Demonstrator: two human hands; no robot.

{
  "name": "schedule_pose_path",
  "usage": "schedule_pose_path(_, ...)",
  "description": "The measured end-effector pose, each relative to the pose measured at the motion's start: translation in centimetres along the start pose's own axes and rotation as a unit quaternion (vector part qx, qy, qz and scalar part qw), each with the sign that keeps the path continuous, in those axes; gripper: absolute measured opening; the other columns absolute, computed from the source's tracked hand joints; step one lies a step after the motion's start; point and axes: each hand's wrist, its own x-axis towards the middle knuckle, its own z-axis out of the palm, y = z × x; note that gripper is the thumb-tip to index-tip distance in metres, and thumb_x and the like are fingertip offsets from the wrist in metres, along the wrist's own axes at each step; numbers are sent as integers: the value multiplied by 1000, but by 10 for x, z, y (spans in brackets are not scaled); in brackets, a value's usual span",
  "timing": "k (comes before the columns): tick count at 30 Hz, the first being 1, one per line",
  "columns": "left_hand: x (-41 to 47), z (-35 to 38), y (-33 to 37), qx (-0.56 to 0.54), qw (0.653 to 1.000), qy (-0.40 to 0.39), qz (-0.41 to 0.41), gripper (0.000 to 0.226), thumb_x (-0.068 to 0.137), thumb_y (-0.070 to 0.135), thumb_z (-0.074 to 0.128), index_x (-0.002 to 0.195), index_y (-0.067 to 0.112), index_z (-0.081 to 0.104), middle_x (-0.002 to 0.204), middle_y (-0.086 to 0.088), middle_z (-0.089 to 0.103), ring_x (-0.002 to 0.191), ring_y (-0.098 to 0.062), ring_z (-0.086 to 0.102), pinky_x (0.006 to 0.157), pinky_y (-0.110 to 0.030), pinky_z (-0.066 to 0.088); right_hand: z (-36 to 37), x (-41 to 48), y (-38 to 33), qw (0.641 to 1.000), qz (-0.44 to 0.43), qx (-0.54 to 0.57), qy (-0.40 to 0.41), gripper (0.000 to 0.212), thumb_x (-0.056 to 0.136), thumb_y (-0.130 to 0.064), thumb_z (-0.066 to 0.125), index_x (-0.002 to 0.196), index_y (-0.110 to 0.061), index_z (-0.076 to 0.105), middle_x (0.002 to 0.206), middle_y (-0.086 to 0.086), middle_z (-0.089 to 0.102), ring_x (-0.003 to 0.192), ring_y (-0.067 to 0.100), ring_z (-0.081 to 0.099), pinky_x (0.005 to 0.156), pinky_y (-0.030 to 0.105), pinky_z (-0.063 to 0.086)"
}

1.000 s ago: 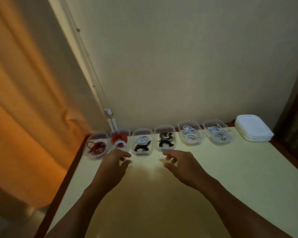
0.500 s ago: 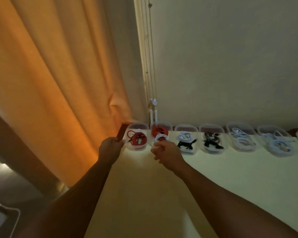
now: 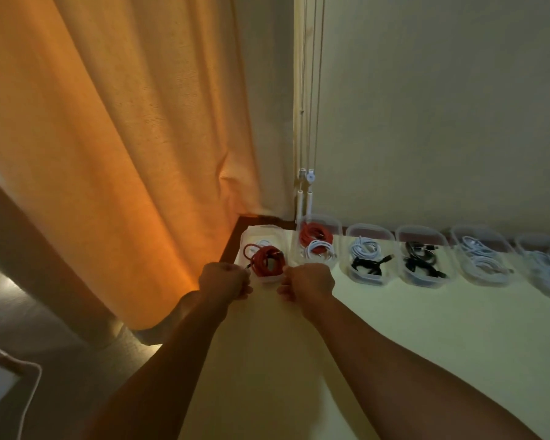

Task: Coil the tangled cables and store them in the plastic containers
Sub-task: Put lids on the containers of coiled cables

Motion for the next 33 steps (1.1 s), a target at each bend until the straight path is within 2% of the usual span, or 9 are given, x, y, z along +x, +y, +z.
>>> schedule_pose_path(2,-19,-5,-7,-1,1000,0,-6,7,90,7,75,86,3,71,80,-17,73,65,-24,71,64,-37,63,-8,-14,4,999,17,-27,-18,19,88,-20,77,81,-3,70,64,8,74,57,21,74,72,38,64)
schedule_pose_path(4,-41,-9,-15,-12,1000,-9,-11,6,89,6,75,87,1,71,79,-18,73,64,-25,72,63,-37,63,-19,-30,9,998,24,-57,-23,16,85,-17,77,77,-4,74,60,6,73,59,21,74,76,37,63)
schedule_pose_path(6,-63,-10,-24,-19,999,-27,-13,6,90,4,75,88,0,72,81,-21,74,66,-28,72,65,-39,63,-36,-51,16,999,22,-44,-20,10,82,-8,74,73,-8,76,59,7,72,59,24,74,70,37,64)
schedule_pose_path(8,-84,-5,-32,-9,999,-36,-8,7,90,5,75,86,0,72,80,-21,75,67,-29,74,64,-38,64,-56,-71,29,1000,19,-14,-10,15,82,-3,71,71,-11,76,59,10,72,59,28,74,66,42,64)
schedule_pose_path(13,-146,22,-50,0,998,-68,1,7,90,9,76,86,4,75,73,-13,76,69,-27,77,66,-38,64,-121,-118,68,999,7,34,1,8,81,-5,73,77,-11,77,63,12,73,64,32,75,73,49,63)
schedule_pose_path(22,-251,95,-73,-6,988,-155,-9,6,91,6,73,87,3,76,72,-14,76,65,-29,76,58,-32,58,-244,-182,133,993,1,113,46,5,90,-5,70,92,-3,75,74,21,74,63,31,72,58,36,59)
schedule_pose_path(27,-296,123,-79,10,982,-187,8,9,94,14,72,92,7,76,75,-9,77,68,-26,76,58,-28,56,-294,-203,156,989,3,140,51,5,92,-7,70,93,-3,74,78,22,74,67,33,71,61,37,58)
schedule_pose_path(33,-312,133,-82,34,983,-171,49,7,93,19,74,94,12,76,78,-4,78,70,-20,76,61,-28,59,-317,-208,161,991,-11,129,26,7,94,-9,68,97,-7,74,78,16,76,70,31,74,70,43,60)
